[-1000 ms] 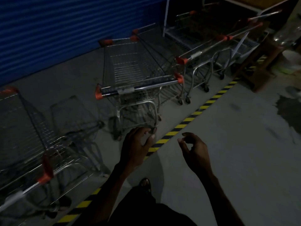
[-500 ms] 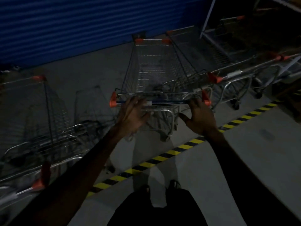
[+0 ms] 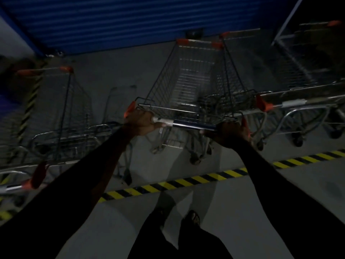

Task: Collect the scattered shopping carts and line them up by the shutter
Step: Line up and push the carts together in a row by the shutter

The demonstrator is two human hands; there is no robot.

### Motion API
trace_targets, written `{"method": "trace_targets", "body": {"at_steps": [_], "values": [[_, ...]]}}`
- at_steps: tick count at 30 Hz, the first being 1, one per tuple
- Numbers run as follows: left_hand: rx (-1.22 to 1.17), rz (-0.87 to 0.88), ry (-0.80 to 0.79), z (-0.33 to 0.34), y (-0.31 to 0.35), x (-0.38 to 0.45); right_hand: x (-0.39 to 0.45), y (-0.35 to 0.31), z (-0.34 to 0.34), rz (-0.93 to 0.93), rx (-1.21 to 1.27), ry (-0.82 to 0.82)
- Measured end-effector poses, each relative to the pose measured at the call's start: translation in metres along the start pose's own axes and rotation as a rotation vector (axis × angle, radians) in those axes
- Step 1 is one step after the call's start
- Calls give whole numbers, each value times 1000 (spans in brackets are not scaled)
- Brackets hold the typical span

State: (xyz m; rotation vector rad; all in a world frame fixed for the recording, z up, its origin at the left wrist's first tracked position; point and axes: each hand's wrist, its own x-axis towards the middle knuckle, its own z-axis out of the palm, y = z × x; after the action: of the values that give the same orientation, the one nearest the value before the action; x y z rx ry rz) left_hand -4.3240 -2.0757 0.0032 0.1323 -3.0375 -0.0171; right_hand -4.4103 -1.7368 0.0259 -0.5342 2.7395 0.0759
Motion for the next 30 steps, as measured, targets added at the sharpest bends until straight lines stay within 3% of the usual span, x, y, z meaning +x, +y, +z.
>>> {"method": "trace_targets", "body": {"at_steps": [3,8,17,30], "values": [[81,-45,-172,3,9,-13,4,13,11,-17,-46,42],[121,-84,-116,6,38,-45,-8,39,22,-158,3,116],[146,-140,-195,-12,93,-123,-61,61,35,-173,-106,16],[34,-138,-188,-40,153,-281,-233,66,98,-96,-231,93]]}}
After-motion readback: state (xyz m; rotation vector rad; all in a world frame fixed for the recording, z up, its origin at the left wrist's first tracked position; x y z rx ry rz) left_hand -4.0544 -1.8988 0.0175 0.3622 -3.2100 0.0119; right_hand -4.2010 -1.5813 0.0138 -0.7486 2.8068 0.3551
